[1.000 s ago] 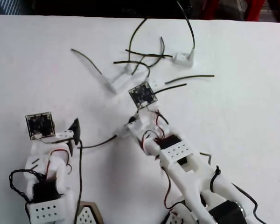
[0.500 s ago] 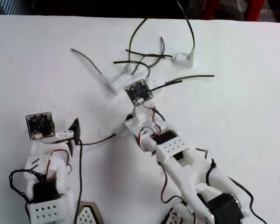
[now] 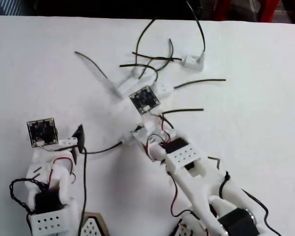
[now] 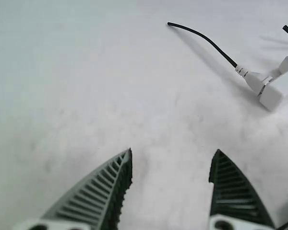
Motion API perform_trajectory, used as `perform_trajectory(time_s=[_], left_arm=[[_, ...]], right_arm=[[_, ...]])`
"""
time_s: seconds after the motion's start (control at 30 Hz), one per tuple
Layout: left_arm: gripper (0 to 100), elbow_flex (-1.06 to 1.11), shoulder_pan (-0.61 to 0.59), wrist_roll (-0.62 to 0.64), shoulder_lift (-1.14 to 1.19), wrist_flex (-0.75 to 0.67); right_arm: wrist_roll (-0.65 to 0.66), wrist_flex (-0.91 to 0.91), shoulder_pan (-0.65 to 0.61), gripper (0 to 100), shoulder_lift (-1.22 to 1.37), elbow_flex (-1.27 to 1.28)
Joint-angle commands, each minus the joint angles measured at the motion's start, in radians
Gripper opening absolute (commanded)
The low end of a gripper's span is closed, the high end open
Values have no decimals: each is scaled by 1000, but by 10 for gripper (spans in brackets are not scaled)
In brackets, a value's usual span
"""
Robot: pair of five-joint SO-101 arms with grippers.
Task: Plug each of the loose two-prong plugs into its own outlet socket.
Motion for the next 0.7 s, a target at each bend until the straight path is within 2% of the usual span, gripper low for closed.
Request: perform_trajectory(time_s=[0.0,0.23,0.67], left_arm=[[260,-3,-8,-8,-8,-2],[260,-2,-8,-8,-8,0],[260,2,-8,-8,-8,-2]], right_arm=[[2,7,-8,17,18,-63],[0,177,-8,17,24,-181],[0,226,-8,17,27,-190]])
